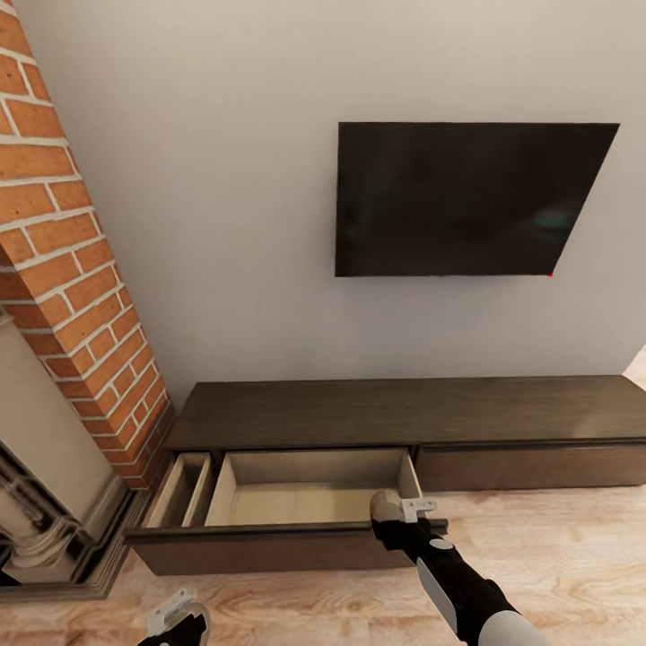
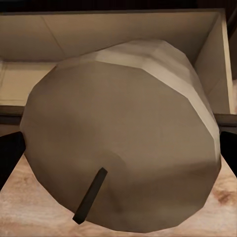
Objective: Place each of the two pumpkins and all three candles from the living room inside a cabinet in the living room (use any cabinet), then make sure every cabinet is closed, and position the cauldron so it is next to a table in the living room.
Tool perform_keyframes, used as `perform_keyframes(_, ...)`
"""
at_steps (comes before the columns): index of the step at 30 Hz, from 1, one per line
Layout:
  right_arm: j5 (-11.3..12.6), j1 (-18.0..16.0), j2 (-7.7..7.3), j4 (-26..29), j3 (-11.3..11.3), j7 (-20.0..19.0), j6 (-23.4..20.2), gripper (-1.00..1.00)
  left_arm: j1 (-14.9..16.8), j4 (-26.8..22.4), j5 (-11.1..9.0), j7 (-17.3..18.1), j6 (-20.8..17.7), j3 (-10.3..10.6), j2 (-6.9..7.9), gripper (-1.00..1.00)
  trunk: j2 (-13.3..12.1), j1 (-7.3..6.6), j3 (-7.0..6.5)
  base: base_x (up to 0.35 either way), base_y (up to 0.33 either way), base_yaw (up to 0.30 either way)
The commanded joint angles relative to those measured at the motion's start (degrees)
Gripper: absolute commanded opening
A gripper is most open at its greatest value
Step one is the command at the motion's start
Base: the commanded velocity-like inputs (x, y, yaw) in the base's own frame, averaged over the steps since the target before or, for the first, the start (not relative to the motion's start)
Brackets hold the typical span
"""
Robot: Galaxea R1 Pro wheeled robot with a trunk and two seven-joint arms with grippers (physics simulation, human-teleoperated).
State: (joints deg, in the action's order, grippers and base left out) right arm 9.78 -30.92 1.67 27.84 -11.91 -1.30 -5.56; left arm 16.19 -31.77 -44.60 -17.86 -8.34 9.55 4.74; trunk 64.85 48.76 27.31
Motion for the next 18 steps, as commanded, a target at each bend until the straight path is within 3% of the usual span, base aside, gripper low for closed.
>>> perform_keyframes(1, 0.6, 0.0, -0.05, 0.1, -0.2, 0.0, -0.3, -1.0, 0.0, -0.1, -0.3, -0.5, -0.2, 0.5, 0.09, -1.0, 0.0, 0.0, 0.06, 0.008, 0.004, 0.0)
perform_keyframes(18, 0.6, -0.1, 0.0, 0.4, -0.2, -0.1, -0.6, -1.0, 0.1, -0.5, -1.0, -0.3, -0.8, 0.3, 0.5, -1.0, 0.0, 0.0, 0.06, 0.022, 0.026, 0.0)
